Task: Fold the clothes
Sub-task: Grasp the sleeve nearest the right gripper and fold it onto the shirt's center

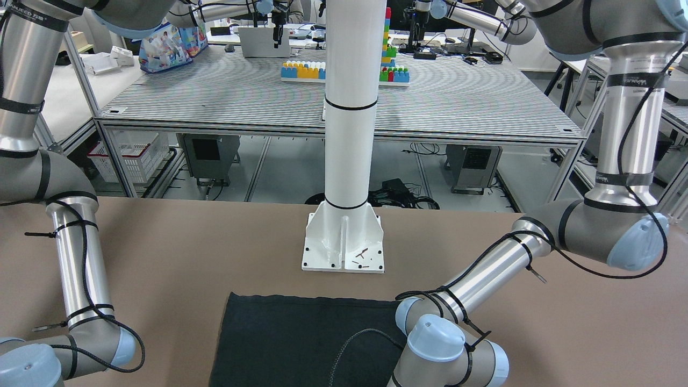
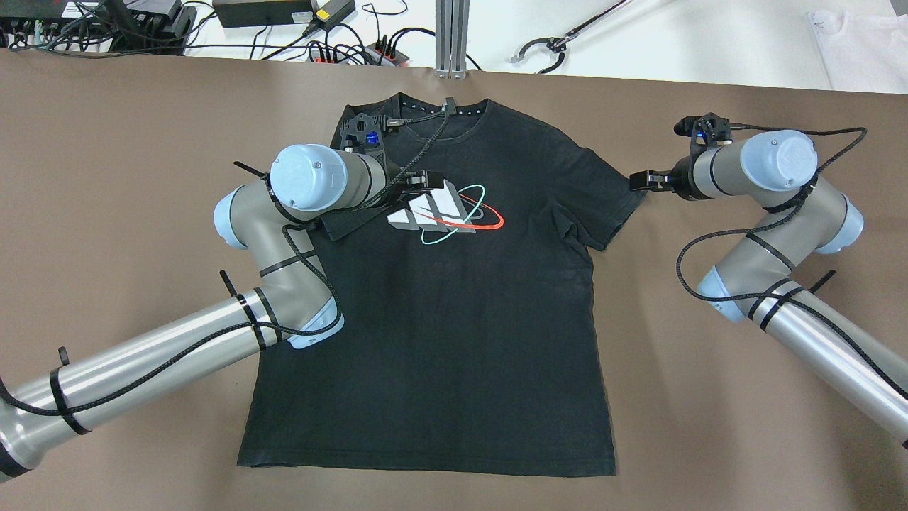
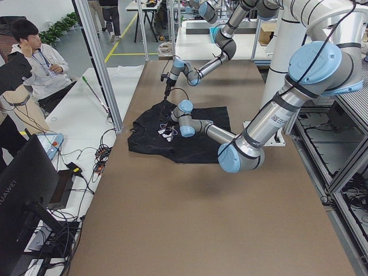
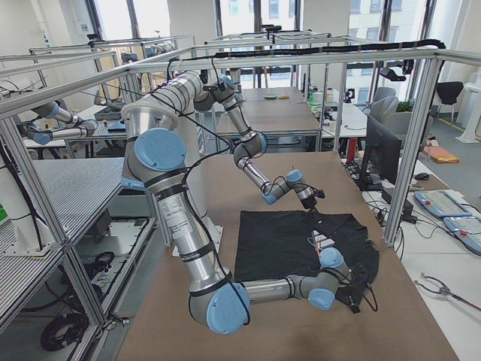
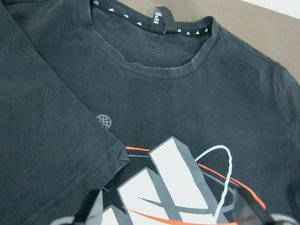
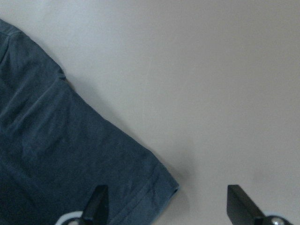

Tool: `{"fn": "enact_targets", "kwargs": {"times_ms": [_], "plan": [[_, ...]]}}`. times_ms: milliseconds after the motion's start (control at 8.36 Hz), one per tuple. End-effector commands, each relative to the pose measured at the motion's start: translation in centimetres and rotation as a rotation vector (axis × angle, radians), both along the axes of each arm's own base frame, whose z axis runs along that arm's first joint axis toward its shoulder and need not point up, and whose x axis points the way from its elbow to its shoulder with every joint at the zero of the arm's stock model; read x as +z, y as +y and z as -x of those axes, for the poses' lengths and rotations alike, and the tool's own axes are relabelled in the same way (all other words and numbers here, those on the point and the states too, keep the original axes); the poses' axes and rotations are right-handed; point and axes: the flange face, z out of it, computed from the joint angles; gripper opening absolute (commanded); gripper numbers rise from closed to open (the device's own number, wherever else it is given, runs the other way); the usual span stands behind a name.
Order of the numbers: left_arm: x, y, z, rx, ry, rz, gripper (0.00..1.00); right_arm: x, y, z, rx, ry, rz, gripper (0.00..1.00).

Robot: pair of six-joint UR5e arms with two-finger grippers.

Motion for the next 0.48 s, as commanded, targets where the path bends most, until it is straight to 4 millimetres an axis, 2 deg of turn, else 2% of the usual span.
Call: {"fn": "enact_targets", "kwargs": {"times_ms": [0, 120, 359], "plan": [[0.1, 0.1, -0.1, -0.003, -0.003, -0.002, 1.0, 1.5, 1.0, 1.0, 0.034, -0.035, 0.039, 0.8], [0.1, 0.1, -0.1, -0.003, -0.003, -0.002, 1.0, 1.5, 1.4, 2.4, 0.055, -0.026, 0.041, 0.73], [0.3, 0.1, -0.1, -0.003, -0.005, -0.002, 1.0, 1.3, 1.4, 2.5, 0.059, -0.025, 0.036, 0.67]]}}
